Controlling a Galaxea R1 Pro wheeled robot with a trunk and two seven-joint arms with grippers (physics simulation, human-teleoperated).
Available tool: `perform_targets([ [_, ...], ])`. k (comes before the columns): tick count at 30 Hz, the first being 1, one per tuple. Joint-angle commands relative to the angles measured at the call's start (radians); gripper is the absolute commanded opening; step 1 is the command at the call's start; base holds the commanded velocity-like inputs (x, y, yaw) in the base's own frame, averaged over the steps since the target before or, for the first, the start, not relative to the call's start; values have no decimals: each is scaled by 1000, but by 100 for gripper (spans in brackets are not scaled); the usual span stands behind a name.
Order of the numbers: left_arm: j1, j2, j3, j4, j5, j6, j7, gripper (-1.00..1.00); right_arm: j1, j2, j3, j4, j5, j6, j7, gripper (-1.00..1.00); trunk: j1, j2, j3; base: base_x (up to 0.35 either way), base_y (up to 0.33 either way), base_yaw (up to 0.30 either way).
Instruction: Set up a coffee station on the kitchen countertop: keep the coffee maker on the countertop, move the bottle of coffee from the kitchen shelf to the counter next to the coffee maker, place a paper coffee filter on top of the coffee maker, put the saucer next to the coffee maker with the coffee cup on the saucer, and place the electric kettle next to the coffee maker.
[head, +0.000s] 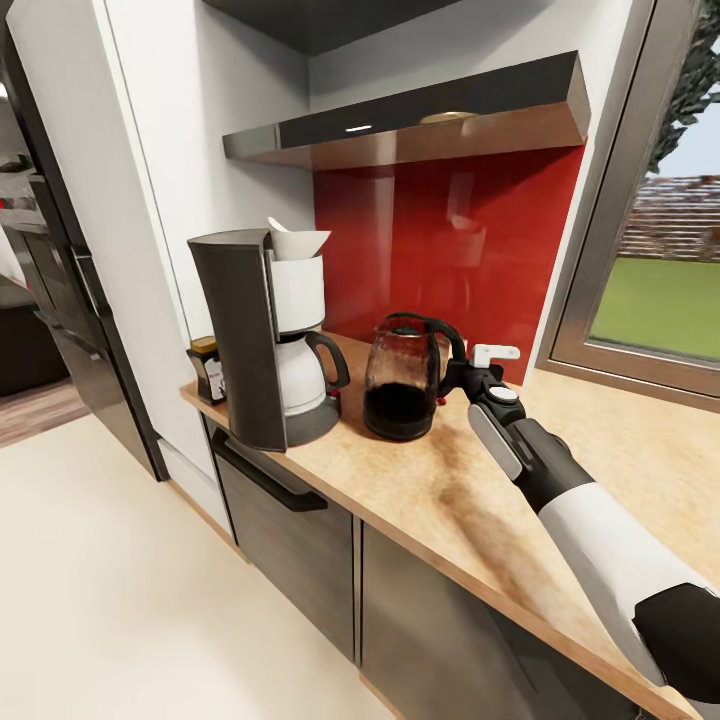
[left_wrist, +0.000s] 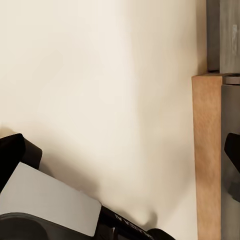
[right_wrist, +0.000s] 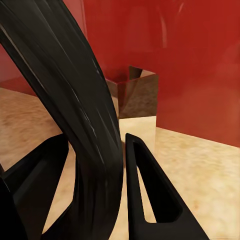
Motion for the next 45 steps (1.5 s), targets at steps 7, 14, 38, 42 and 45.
perform_targets([
  [7, -1, 0, 8, 1, -5, 1, -4, 100, -1, -1, 4, -2, -4, 3, -8, -100, 0, -1, -1, 0, 0, 0],
  [14, -1, 0, 8, 1, -5, 1, -4, 100, -1, -1, 4, -1, -4, 3, -8, -100, 0, -1, -1, 0, 0, 0],
  [38, -1, 0, 8, 1, -5, 1, -4, 100, -1, -1, 4, -1, -4, 3, -8, -100, 0, -1, -10, 0, 0, 0],
  [42, -1, 0, 8, 1, -5, 1, -4, 100, -1, -1, 4, -1, -4, 3, -8, -100, 0, -1, -12, 0, 0, 0],
  [45, -1, 0, 8, 1, -5, 1, -4, 100, -1, -1, 4, -1, -4, 3, -8, -100, 0, -1, -12, 0, 0, 0],
])
